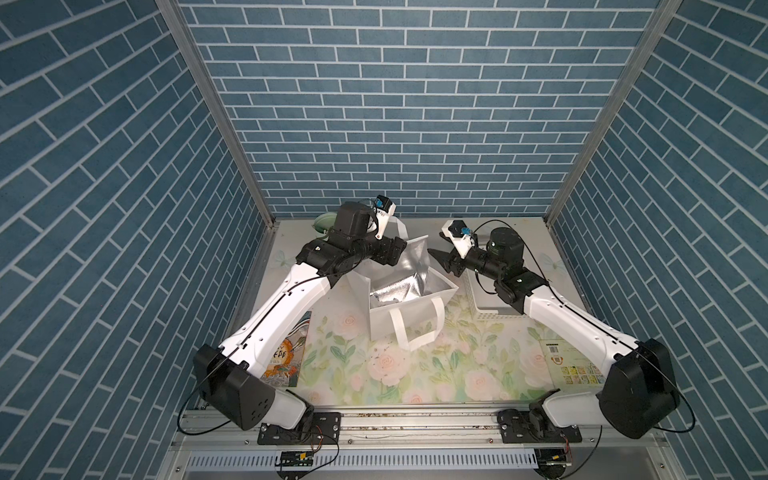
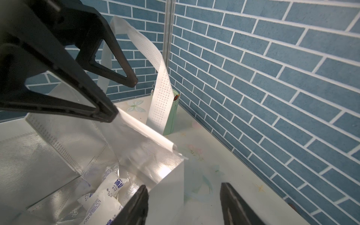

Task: Place the ice pack in the delivery bag
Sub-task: Tear off the adhesive seal from the delivery bag.

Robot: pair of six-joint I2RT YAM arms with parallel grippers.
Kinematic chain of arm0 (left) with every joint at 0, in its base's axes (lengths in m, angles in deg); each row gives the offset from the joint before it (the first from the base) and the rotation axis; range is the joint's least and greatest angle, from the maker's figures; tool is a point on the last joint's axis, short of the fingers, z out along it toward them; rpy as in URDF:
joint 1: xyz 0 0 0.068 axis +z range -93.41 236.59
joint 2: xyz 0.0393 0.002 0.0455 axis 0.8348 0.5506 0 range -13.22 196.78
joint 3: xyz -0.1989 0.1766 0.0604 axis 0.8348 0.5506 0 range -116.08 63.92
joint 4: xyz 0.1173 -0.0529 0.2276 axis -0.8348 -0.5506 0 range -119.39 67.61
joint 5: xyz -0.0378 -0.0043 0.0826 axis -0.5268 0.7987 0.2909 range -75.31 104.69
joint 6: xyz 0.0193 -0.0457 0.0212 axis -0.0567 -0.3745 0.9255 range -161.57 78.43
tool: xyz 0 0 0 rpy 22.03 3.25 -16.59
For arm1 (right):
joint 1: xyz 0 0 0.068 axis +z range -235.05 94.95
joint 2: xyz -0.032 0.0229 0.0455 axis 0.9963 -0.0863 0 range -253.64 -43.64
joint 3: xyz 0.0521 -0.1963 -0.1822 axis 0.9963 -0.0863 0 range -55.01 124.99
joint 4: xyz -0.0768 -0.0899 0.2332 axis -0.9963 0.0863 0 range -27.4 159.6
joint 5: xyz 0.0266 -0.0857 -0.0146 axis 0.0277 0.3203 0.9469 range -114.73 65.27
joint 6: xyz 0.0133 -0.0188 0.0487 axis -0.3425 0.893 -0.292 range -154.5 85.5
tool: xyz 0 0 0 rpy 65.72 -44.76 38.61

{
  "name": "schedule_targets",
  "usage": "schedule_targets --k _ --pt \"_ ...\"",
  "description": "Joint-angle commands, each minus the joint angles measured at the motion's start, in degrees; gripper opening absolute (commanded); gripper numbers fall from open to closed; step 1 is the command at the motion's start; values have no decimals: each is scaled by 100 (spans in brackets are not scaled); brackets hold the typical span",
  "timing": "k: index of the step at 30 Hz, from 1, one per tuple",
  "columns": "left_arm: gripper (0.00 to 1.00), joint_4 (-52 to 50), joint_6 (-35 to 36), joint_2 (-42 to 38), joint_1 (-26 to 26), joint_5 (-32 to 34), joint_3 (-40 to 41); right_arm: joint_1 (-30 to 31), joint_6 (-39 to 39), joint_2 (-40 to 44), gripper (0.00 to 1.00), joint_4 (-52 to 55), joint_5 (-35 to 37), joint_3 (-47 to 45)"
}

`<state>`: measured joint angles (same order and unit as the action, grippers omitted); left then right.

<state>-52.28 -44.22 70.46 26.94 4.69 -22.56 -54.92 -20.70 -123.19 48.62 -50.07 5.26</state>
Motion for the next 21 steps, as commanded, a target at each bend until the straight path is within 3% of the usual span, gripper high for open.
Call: schedule_targets --k 1,9,21 --pt "86 -32 -91 99 -14 265 -190 -44 115 -115 55 -320 -271 231" --pt "77 28 -260 181 -8 317 -290 -45 96 -452 48 -592 -397 418" --pt "74 27 -279 133 -13 216 -273 -43 -8 -490 30 -747 -459 485"
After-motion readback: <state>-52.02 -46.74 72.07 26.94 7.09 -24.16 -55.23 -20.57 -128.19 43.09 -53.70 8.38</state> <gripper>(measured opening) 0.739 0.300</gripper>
